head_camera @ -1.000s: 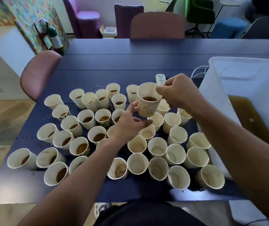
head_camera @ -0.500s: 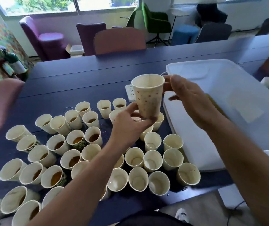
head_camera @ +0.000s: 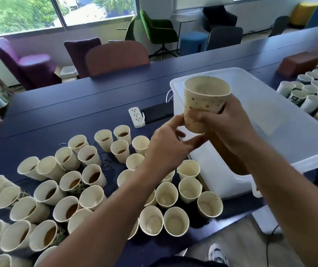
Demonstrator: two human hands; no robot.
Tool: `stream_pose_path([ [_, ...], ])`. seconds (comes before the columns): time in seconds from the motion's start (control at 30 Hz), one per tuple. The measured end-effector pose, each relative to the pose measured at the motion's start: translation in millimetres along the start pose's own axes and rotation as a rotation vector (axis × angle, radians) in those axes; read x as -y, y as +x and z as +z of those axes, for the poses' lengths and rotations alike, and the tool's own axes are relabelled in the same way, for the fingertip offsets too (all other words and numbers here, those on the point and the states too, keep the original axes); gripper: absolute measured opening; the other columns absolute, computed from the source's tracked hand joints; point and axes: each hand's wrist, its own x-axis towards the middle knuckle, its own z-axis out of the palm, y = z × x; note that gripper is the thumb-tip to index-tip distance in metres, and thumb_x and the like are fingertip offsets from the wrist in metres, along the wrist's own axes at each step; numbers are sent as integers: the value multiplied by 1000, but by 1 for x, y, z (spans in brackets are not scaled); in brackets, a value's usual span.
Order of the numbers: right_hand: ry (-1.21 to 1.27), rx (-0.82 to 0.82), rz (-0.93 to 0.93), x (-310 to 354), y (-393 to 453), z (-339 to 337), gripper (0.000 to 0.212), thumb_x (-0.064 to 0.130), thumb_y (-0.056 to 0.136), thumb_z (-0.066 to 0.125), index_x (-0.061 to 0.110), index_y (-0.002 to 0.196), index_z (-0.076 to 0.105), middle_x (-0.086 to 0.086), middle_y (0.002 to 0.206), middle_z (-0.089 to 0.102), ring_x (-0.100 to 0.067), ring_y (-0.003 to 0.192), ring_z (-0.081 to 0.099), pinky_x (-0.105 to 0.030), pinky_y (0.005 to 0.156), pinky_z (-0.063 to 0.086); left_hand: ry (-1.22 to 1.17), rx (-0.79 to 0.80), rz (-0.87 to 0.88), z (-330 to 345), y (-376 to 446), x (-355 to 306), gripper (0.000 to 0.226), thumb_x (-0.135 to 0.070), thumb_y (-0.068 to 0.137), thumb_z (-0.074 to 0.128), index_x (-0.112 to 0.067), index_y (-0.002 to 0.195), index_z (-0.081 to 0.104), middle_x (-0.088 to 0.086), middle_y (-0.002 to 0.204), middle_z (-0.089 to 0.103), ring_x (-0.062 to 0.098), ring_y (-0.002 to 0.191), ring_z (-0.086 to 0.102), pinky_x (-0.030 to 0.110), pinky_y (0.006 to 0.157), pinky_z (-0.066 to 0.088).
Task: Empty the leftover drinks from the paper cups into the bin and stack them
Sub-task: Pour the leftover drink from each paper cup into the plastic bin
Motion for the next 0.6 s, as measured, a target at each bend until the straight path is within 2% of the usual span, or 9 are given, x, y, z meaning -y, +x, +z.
stream_pose_path([
  [0.07, -82, -29, -7, -1, 1, -9, 68, 41, 67, 79, 14, 127, 60, 0, 106, 70, -14, 98, 68, -27, 74, 58, 15, 56, -26, 6, 3, -1, 63, -58, 78, 78, -42, 134, 53, -24, 117, 63, 2, 101, 62, 31, 81, 55],
  [0.13, -178, -62, -10, -2, 2, -20, 75, 47, 67, 78, 18, 132, 56, 1, 115, 67, -13, 105, 65, -29, 81, 59, 91, 109, -33, 12, 5, 1, 76, -58, 80, 76, -39, 146, 42, -20, 133, 56, 4, 106, 60, 30, 87, 51],
  [0.27, -286, -94, 16, -13, 8, -43, 87, 58, 62, 78, 22, 136, 52, 2, 124, 64, -16, 113, 61, -40, 91, 57, 266, 251, -53, 27, 8, 6, 91, -59, 86, 70, -29, 158, 25, -7, 160, 31, 16, 134, 48, 42, 110, 44],
  [0.33, -327, -95, 40, -21, 11, -54, 83, 55, 63, 81, 23, 134, 53, 2, 122, 64, -18, 112, 62, -45, 91, 58, 317, 320, -64, 35, 7, 8, 97, -60, 87, 69, -25, 161, 16, -7, 167, 16, 19, 148, 31, 40, 120, 31],
  [0.43, -376, -114, 66, -35, 14, -70, 70, 38, 71, 87, 22, 131, 54, 1, 118, 65, -20, 108, 63, -46, 91, 57, 319, 398, -88, 41, 7, 13, 104, -60, 87, 68, -24, 163, 6, -8, 170, 2, 15, 155, 11, 35, 123, 18],
  [0.53, -420, -108, 91, -49, 16, -81, 66, 29, 76, 86, 19, 132, 53, -1, 120, 64, -22, 109, 61, -44, 90, 56, 285, 445, -115, 45, 6, 19, 106, -61, 87, 67, -29, 162, 1, -13, 169, -3, 12, 155, 8, 33, 123, 16],
  [0.6, -447, -96, 111, -59, 18, -87, 67, 28, 76, 86, 19, 133, 51, -1, 121, 62, -22, 109, 59, -41, 87, 55, 286, 416, -93, 47, 4, 23, 107, -63, 85, 69, -31, 162, 1, -17, 169, -5, 11, 155, 8, 35, 123, 17],
])
